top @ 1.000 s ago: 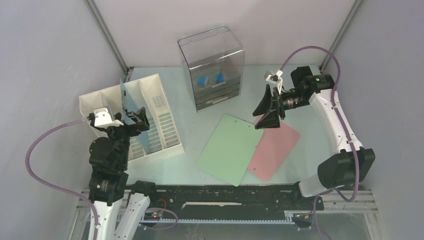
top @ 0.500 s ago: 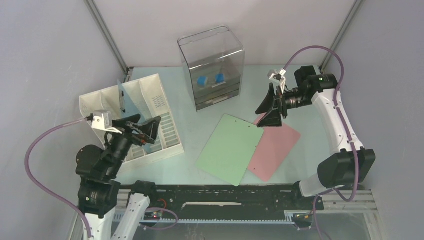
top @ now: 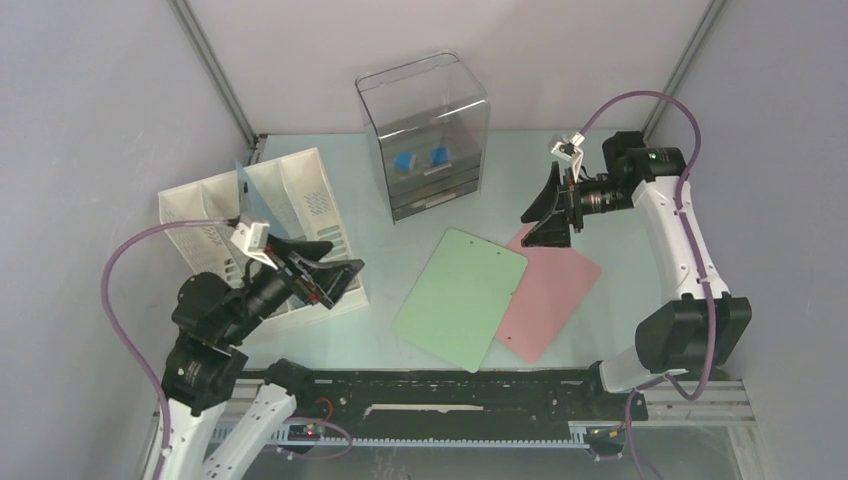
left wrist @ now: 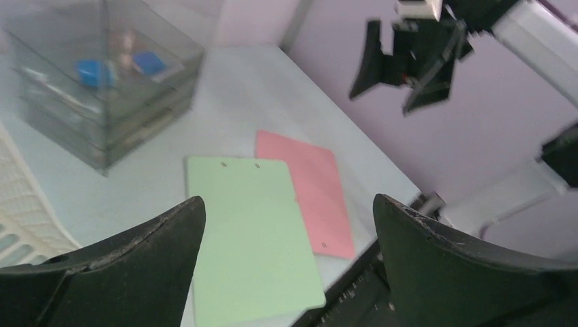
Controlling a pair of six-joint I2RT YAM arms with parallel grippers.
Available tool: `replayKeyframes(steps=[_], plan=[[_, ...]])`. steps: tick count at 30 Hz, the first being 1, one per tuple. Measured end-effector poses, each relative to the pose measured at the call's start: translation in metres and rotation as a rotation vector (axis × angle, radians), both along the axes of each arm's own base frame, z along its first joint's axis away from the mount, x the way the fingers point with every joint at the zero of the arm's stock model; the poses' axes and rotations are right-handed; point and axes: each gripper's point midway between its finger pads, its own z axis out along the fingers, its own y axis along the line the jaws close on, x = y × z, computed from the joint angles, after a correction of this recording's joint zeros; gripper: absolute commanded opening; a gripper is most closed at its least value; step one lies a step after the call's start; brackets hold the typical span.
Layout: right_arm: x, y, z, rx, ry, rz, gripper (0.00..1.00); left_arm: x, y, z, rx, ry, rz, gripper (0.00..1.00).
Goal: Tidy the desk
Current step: Pick up the folder from the center of the board.
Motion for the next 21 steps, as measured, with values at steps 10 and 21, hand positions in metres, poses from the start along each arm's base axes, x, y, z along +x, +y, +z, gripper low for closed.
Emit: replayKeyframes(steps=[10,21], plan=[[0.007,-0.005,-0.003,0.000,0.013,-0.021,1.00,-0.003,-0.067,-0.040,0.115,0.085,-0.192,1.00],[0.015,-0.018,-0.002,0.011,0.013,-0.073,1.00,0.017,-0.162,-0.141,0.520,0.168,-0.121,1.00]])
